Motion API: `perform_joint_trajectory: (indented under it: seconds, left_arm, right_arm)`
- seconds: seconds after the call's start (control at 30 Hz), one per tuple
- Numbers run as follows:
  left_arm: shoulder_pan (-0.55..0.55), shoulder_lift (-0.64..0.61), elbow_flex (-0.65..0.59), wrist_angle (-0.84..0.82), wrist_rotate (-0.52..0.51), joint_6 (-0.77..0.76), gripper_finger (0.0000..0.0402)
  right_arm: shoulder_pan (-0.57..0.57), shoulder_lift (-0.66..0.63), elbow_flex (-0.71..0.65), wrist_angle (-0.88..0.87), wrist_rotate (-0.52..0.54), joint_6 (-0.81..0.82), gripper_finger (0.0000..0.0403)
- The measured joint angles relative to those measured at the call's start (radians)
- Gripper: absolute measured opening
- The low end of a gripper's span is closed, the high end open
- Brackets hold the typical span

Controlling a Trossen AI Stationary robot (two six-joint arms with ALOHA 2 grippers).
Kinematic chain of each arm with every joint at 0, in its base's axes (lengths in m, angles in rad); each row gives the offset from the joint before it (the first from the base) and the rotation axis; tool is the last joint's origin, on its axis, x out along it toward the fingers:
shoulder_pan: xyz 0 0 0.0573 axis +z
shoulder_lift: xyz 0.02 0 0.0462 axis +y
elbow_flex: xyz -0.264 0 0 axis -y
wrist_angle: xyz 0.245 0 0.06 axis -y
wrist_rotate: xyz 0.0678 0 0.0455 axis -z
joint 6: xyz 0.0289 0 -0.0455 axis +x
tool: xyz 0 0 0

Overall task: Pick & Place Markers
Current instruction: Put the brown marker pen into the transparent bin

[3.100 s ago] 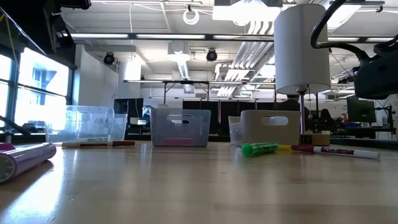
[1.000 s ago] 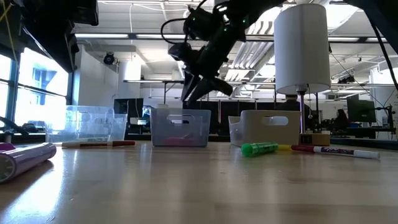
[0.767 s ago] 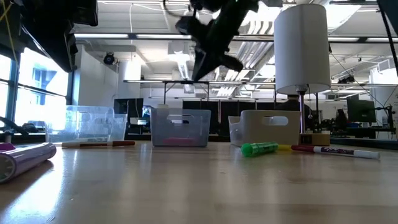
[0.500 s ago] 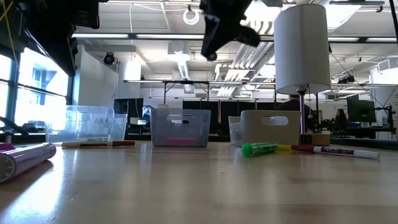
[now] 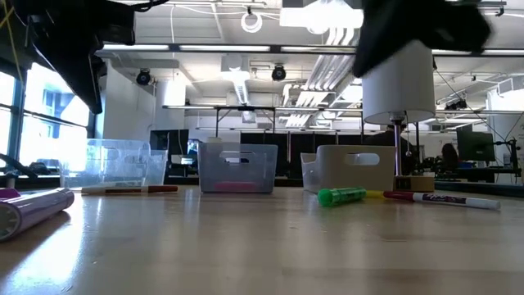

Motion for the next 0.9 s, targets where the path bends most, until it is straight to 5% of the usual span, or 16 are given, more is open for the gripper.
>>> perform_joint_trajectory:
  seconds: [0.37,0.9]
  left_arm:
    - [0.0,0.012,0.001,0.034,0.016,-0.222,0.0156]
    - [-0.079,0.304,0.024,-0.017,-0.011,-0.543,0.0155]
  right_arm:
    - [0.098,-0.054,-0.212,-0.084,-0.122,0.185,0.0001]
    - [0.129,-0.613,-0.679,0.099,-0.023,0.112,0.0]
